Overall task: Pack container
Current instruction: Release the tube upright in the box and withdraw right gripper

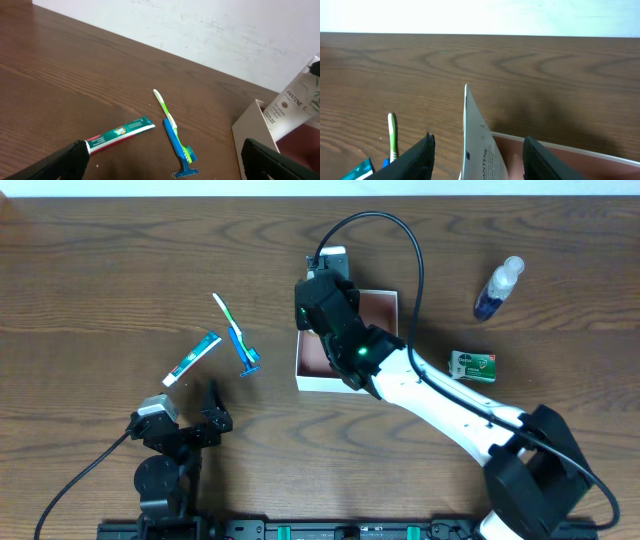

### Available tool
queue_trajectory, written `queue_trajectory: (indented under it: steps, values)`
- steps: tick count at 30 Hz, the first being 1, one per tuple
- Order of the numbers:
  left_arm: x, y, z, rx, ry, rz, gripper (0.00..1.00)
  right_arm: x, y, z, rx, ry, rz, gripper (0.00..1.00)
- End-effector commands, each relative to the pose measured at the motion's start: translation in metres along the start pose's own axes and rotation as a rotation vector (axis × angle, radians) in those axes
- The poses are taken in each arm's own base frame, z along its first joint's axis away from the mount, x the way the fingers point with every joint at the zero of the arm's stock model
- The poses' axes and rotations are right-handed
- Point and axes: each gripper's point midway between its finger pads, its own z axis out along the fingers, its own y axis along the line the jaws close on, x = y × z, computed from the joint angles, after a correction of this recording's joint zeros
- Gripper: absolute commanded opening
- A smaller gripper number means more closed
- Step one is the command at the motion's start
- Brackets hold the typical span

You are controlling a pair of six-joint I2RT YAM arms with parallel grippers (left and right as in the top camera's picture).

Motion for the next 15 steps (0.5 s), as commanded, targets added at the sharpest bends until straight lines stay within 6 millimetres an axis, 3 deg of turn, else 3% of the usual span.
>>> queue_trajectory:
  steps: [1, 5, 8, 12, 15]
  values:
    - [0.013, 0.004, 0.003, -0.003, 0.031, 0.008, 0.98, -0.034, 0.006, -0.026, -0.027, -0.069, 0.015, 0.55]
    - [0.013, 0.004, 0.003, -0.003, 0.031, 0.008, 0.98, -0.058, -0.001, -0.054, -0.029, -0.102, -0.024, 0.59]
    - [0.013, 0.004, 0.003, -0.003, 0.031, 0.008, 0.98, -0.079, -0.02, -0.084, -0.005, -0.122, -0.016, 0.59]
    - [0.013, 0.004, 0.003, -0.003, 0.031, 0.008, 0.98, -0.102, -0.054, -0.122, 0.036, -0.144, 0.012, 0.6]
    - [0.013, 0.004, 0.003, -0.003, 0.03, 0.008, 0.98, -0.112, -0.094, -0.147, 0.107, -0.14, 0.039, 0.65]
